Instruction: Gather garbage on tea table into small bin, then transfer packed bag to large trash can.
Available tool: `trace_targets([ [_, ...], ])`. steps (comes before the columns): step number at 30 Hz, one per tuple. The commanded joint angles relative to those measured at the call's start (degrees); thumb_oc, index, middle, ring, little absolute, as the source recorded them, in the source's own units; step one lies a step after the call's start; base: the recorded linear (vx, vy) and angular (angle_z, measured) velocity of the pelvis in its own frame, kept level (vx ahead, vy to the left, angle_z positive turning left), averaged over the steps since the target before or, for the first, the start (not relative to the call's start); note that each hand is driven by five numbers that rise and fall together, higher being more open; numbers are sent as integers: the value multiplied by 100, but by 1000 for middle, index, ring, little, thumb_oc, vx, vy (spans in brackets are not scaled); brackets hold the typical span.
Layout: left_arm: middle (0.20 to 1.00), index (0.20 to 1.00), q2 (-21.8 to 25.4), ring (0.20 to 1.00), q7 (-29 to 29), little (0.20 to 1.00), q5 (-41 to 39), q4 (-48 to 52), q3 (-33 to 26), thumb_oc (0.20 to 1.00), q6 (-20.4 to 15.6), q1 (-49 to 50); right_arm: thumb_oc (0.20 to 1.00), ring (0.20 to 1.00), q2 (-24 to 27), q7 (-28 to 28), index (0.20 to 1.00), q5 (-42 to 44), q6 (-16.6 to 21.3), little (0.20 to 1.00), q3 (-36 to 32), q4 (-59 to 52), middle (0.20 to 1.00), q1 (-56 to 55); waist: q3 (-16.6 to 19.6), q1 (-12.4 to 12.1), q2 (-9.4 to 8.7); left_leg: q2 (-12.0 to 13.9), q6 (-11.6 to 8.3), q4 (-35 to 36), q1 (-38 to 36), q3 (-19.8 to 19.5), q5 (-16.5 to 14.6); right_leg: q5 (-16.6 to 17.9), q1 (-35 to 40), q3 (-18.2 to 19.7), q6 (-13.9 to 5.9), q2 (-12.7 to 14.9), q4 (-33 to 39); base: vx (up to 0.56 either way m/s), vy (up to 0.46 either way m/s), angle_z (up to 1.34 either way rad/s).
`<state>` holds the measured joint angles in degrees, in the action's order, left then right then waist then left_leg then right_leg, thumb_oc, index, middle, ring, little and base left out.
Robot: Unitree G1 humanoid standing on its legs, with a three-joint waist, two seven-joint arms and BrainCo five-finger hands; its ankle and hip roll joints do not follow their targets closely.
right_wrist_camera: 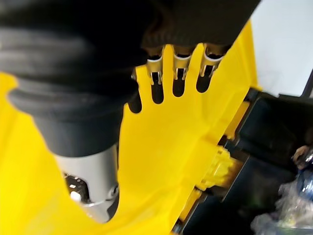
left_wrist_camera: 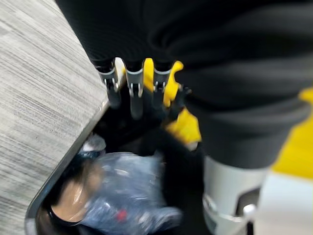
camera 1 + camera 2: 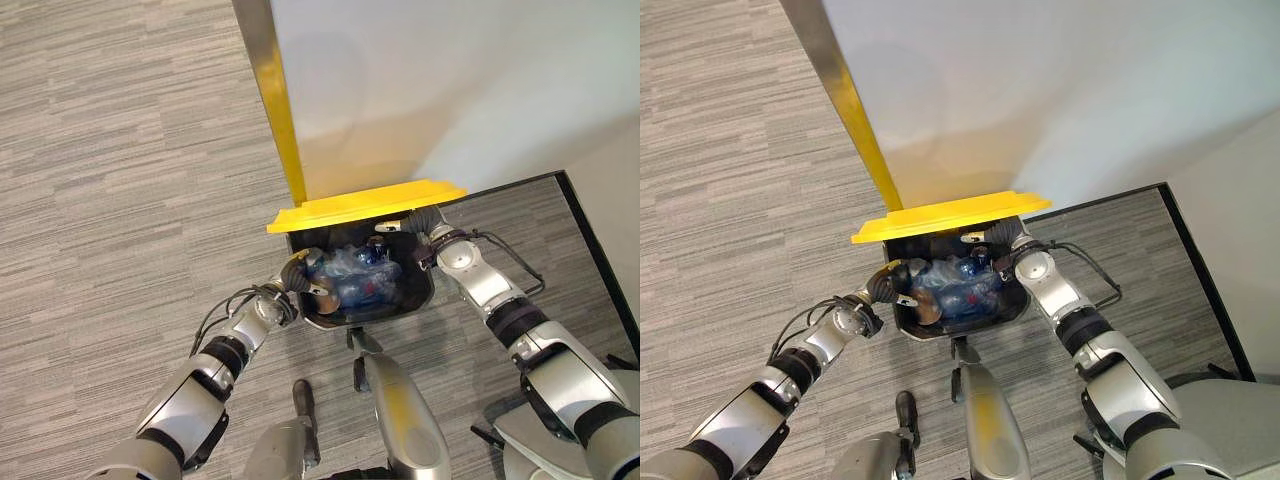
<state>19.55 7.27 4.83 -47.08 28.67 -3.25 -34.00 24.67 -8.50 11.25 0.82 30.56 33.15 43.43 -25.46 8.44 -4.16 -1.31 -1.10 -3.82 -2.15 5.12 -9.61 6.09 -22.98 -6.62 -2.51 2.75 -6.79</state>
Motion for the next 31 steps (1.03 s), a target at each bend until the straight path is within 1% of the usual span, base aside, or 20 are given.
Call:
trace_targets([
  [1, 1000, 1000, 158, 1000, 76, 1000, -466, 755, -289, 1000, -267, 786, 1000, 1000, -213, 107, 1000, -187, 387, 1000, -306, -460, 1000, -512, 720, -177, -168, -364, 197, -630, -262, 25, -1127, 606, -302, -270, -706, 425, 459, -75, 2, 20],
  [2, 1000, 1000, 286, 1000, 35, 1000, -595, 1032, -564, 1000, -305, 1193, 1000, 1000, -187, 163, 1000, -280, 389, 1000, -452, -663, 1000, -822, 775, -241, -222, -388, 227, -714, -300, 29, -1175, 636, -185, -267, -725, 442, 518, -53, 8, 21],
  [6, 1000, 1000, 534, 1000, -85, 1000, -773, 1361, -1173, 1000, -309, 2038, 1000, 1000, -209, 326, 1000, -455, 340, 1000, -754, -958, 1000, -1456, 797, -388, -344, -498, 328, -1040, -276, 55, -1258, 752, 6, -261, -813, 513, 633, -97, 30, 2],
  [8, 1000, 1000, 610, 1000, -140, 1000, -889, 1479, -1568, 1000, -309, 2516, 1000, 1000, -190, 390, 1000, -512, 343, 1000, -967, -1105, 1000, -1894, 757, -490, -351, -576, 389, -1240, -215, 38, -1281, 841, 109, -306, -889, 542, 704, -122, 67, -7],
  [9, 1000, 1000, 638, 1000, -161, 1000, -949, 1469, -1763, 1000, -300, 2713, 1000, 1000, -161, 420, 1000, -558, 331, 1000, -1087, -1162, 1000, -2086, 756, -516, -366, -621, 410, -1276, -193, 45, -1262, 872, 147, -340, -924, 574, 723, -101, 50, -15],
  [10, 1000, 1000, 645, 1000, -162, 1000, -949, 1472, -1766, 1000, -298, 2717, 1000, 1000, -168, 420, 1000, -558, 329, 1000, -1087, -1165, 1000, -2087, 768, -499, -406, -660, 414, -1257, -176, 36, -1226, 884, 126, -331, -926, 614, 725, -131, 65, -10],
  [12, 1000, 1000, 704, 1000, -214, 1000, -1005, 1437, -2278, 1000, -257, 3254, 1000, 1000, -96, 528, 1000, -659, 298, 1000, -1430, -1314, 1000, -2643, 827, -533, -410, -698, 440, -1111, -253, 88, -1107, 894, 172, -492, -1011, 722, 659, -108, 93, 1],
  [13, 1000, 1000, 665, 1000, -242, 1000, -1130, 1481, -2624, 1000, -245, 3628, 1000, 1000, -63, 614, 1000, -726, 267, 1000, -1629, -1374, 1000, -3010, 789, -532, -372, -662, 478, -1041, -329, 106, -1016, 1072, 182, -506, -1124, 728, 393, -136, 93, -3],
  [14, 1000, 1000, 634, 1000, -257, 1000, -1216, 1508, -2782, 1000, -232, 3781, 1000, 1000, -46, 646, 1000, -751, 246, 1000, -1727, -1409, 1000, -3209, 772, -530, -389, -670, 505, -1011, -284, 92, -884, 995, 177, -500, -1137, 739, 173, -185, 89, -13],
  [15, 1000, 1000, 619, 1000, -280, 1000, -1237, 1537, -2848, 1000, -209, 3897, 1000, 1000, -56, 670, 1000, -788, 236, 1000, -1808, -1428, 1000, -3419, 755, -552, -338, -613, 523, -1025, -224, 101, -830, 779, 252, -452, -1078, 697, -57, -323, 64, -12],
  [16, 1000, 1000, 652, 1000, -300, 1000, -1197, 1567, -2937, 1000, -168, 4038, 1000, 1000, -73, 715, 1000, -864, 271, 1000, -1948, -1419, 1000, -3796, 808, -609, -288, -532, 552, -1000, 23, 83, -629, 287, 285, -209, -874, 615, -778, -355, 52, 11],
  [17, 1000, 1000, 661, 1000, -306, 1000, -1191, 1485, -2963, 1000, -147, 4040, 1000, 1000, -103, 714, 1000, -917, 284, 1000, -2020, -1302, 1000, -4005, 871, -667, -170, -370, 550, -878, 149, 62, -475, -191, 370, -6, -698, 510, -1523, -293, 27, 26],
  [18, 1000, 1000, 664, 1000, -306, 1000, -1191, 1485, -2964, 1000, -147, 4040, 1000, 1000, -106, 714, 1000, -917, 284, 1000, -2020, -1302, 1000, -4005, 890, -666, -183, -380, 550, -864, 171, 65, -450, -173, 348, -1, -696, 518, -1511, -155, -1, 18],
  [19, 1000, 1000, 694, 1000, -318, 1000, -1137, 1466, -2948, 1000, -129, 4030, 1000, 1000, -113, 715, 1000, -1013, 279, 1000, -2049, -1234, 1000, -4116, 927, -698, -126, -300, 547, -809, 224, 35, -386, -427, 461, 96, -636, 478, -1845, -72, -62, -7],
  [20, 1000, 1000, 740, 1000, -286, 1000, -1083, 1438, -2950, 1000, -102, 4014, 1000, 1000, -155, 702, 1000, -1069, 270, 1000, -2066, -1069, 1000, -4235, 1026, -753, -133, -228, 502, -757, 324, 52, -291, -554, 693, 256, -597, 437, -1989, -31, -109, -27],
  [21, 1000, 1000, 730, 1000, -313, 1000, -1116, 1507, -2898, 1000, -124, 4044, 1000, 1000, -153, 694, 1000, -1104, 264, 1000, -2104, -1050, 1000, -4285, 1067, -776, -200, -261, 458, -777, 359, -9, -299, -835, 1008, 288, -523, 373, -1619, 37, -159, -25],
  [22, 1000, 1000, 747, 1000, -333, 1000, -1126, 1519, -2898, 1000, -120, 4024, 1000, 1000, -143, 699, 1000, -1154, 225, 1000, -2118, -999, 1000, -4371, 1158, -794, -293, -294, 429, -758, 392, -27, -272, -970, 1283, 306, -529, 299, -1163, 91, -133, -21],
  [23, 1000, 1000, 752, 1000, -320, 1000, -1136, 1477, -2923, 1000, -129, 4037, 1000, 1000, -143, 689, 1000, -1147, 223, 1000, -2121, -938, 1000, -4389, 1268, -793, -321, -274, 406, -724, 415, 18, -246, -1029, 1322, 310, -501, 246, -950, 56, -105, -9],
  [25, 1000, 1000, 678, 1000, -323, 1000, -1206, 1459, -2896, 1000, -125, 4071, 1000, 1000, -64, 693, 1000, -1229, 184, 1000, -2056, -798, 1000, -4353, 1332, -757, -316, -164, 379, -741, 469, 114, -218, -917, 1345, 449, -484, 73, -692, 28, -119, -20],
  [31, 1000, 1000, 577, 1000, -397, 1000, -1251, 1373, -2895, 1000, -109, 4177, 1000, 1000, 38, 661, 1000, -1237, 146, 1000, -2196, -491, 1000, -4515, 1580, -683, -269, -94, 265, -487, 290, 143, -133, -892, 1786, 454, -411, -14, 4, 51, -71, -18],
])
